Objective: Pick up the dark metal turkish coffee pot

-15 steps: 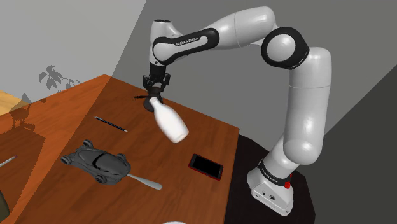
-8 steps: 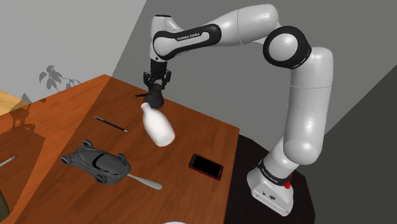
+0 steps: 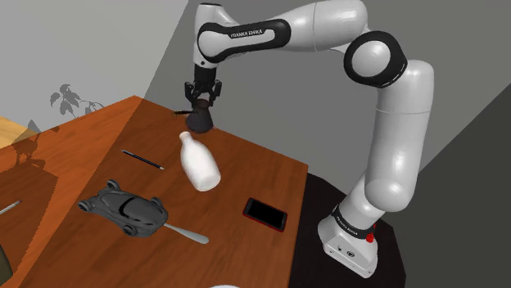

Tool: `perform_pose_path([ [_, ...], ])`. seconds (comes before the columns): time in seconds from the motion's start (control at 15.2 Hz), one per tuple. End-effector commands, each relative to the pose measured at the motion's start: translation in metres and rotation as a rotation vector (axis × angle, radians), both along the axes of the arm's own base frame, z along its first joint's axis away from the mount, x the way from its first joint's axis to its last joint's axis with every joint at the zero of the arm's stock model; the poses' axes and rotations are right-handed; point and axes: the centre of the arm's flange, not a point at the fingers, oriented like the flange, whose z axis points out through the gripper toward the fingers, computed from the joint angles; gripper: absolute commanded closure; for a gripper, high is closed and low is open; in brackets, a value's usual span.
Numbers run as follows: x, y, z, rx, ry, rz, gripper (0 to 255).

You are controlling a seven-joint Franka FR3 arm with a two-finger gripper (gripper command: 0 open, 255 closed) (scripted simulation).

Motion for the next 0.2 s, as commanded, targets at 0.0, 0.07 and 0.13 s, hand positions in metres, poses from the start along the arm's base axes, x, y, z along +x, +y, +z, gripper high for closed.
perform_pose_path([
  [0.0, 0.0001, -0.0009, 0.0117, 0.0, -0.001, 0.0, 255],
  [0.07, 0.0001, -0.0009, 0.0125, 0.0, -0.001, 0.0, 255],
  [0.13, 0.0001, -0.0009, 0.0125, 0.0, -0.001, 0.0, 255],
])
